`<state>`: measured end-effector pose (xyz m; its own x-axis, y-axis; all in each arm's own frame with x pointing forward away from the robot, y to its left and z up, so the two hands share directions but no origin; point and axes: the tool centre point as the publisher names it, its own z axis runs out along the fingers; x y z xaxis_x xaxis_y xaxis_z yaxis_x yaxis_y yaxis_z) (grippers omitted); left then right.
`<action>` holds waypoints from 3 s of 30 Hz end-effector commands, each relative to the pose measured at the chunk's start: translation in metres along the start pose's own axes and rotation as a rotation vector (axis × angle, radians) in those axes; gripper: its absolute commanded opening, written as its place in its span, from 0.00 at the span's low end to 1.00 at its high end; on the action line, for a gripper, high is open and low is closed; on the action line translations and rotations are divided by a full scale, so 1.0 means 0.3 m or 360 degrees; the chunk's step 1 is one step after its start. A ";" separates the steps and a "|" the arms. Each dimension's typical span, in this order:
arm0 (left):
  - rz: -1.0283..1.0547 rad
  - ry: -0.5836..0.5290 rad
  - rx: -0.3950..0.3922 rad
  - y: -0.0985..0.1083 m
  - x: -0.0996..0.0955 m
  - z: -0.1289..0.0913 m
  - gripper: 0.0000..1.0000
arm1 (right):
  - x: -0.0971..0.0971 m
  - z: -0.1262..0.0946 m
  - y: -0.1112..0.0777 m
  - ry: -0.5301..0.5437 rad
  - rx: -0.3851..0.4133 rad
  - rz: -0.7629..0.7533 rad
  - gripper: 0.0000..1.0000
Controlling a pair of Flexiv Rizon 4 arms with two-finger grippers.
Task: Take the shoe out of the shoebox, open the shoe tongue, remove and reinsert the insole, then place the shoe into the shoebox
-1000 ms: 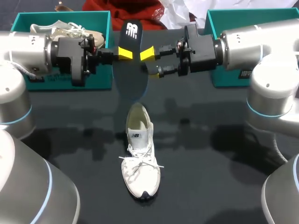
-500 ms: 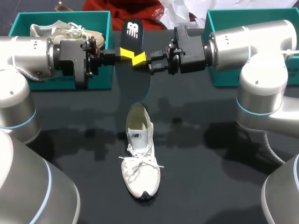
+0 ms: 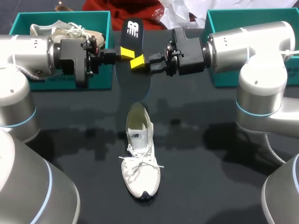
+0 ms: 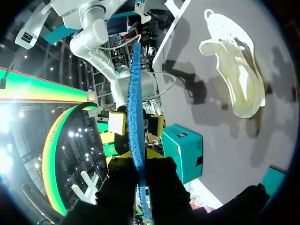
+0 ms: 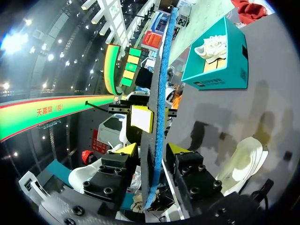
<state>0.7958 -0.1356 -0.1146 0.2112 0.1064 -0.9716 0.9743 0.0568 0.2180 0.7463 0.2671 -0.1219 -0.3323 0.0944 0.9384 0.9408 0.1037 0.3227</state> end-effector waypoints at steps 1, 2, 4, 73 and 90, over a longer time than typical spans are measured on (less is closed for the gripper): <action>0.0008 -0.0002 -0.0004 0.001 0.003 0.009 0.00 | -0.001 0.014 0.004 0.0001 0.0007 0.0000 0.35; 0.0011 -0.0003 -0.0005 0.000 0.002 0.010 0.00 | -0.001 0.015 0.004 0.0001 0.0009 0.0000 0.33; 0.0016 -0.0002 -0.0008 0.000 0.002 0.010 0.00 | -0.003 0.018 0.005 0.0003 0.0014 -0.0001 0.29; -0.0891 0.0917 -0.0375 0.005 0.110 -0.258 1.00 | -0.086 -0.052 0.022 -0.0174 -0.0133 -0.0063 0.00; -0.1560 0.1252 -0.0553 -0.073 0.237 -0.246 1.00 | -0.160 -0.086 -0.003 -0.0273 -0.0133 -0.0349 0.00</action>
<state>0.7829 -0.0478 -0.1858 -0.7521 0.3920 -0.5298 0.6387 0.6315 -0.4396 0.7629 0.2364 -0.1633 -0.5274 0.2469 0.8130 0.8455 0.0584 0.5307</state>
